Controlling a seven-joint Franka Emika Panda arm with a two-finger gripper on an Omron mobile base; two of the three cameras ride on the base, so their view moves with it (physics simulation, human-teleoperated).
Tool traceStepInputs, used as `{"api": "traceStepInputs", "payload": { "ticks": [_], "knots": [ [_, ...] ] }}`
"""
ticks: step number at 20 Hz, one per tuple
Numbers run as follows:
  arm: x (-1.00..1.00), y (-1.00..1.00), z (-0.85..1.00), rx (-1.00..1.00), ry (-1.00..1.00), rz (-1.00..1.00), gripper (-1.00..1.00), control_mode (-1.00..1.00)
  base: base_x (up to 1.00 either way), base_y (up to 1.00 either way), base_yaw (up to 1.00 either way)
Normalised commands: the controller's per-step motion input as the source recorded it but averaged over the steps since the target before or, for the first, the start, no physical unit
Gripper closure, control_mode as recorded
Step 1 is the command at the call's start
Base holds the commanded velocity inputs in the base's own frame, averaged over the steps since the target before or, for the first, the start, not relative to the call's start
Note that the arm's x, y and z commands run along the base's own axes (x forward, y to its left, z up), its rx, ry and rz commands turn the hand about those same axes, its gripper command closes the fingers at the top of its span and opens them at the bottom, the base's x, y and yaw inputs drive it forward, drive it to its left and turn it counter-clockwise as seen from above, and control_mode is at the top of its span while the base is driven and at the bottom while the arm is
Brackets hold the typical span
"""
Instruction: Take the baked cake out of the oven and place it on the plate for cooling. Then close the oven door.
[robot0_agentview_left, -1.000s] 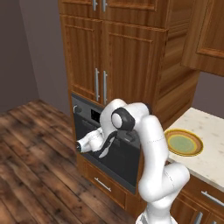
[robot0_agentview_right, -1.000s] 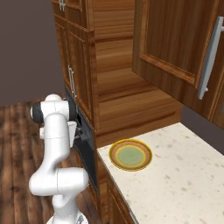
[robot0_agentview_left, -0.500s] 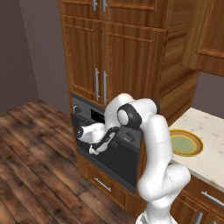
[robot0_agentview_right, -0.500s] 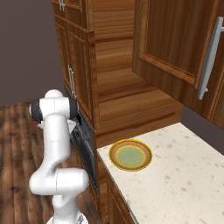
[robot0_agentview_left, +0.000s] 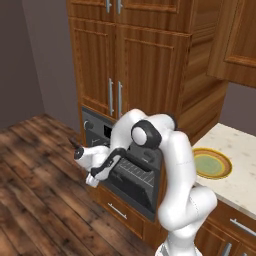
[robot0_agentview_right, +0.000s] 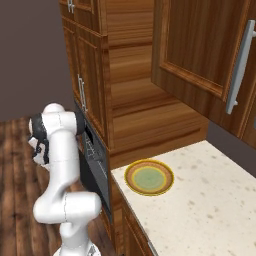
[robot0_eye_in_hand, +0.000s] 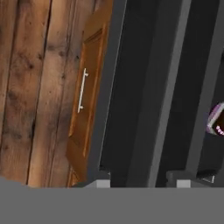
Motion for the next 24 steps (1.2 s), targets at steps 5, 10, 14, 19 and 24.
{"api": "traceStepInputs", "payload": {
  "ticks": [5,10,14,19,24],
  "knots": [
    [-0.57,0.85,-1.00,0.05,0.19,-0.02,1.00,-1.00,0.00,0.00,0.00],
    [-0.37,0.86,-1.00,0.00,0.21,-0.02,1.00,-1.00,0.00,0.00,0.00],
    [-0.24,0.74,-1.00,0.00,0.17,-0.01,1.00,-1.00,0.00,0.00,0.00],
    [-0.30,0.44,-0.35,0.00,0.01,0.00,-1.00,-1.00,0.00,0.00,0.00],
    [-0.23,0.08,0.81,0.00,-0.11,0.00,-1.00,-1.00,0.00,0.00,0.00]
  ]
}}
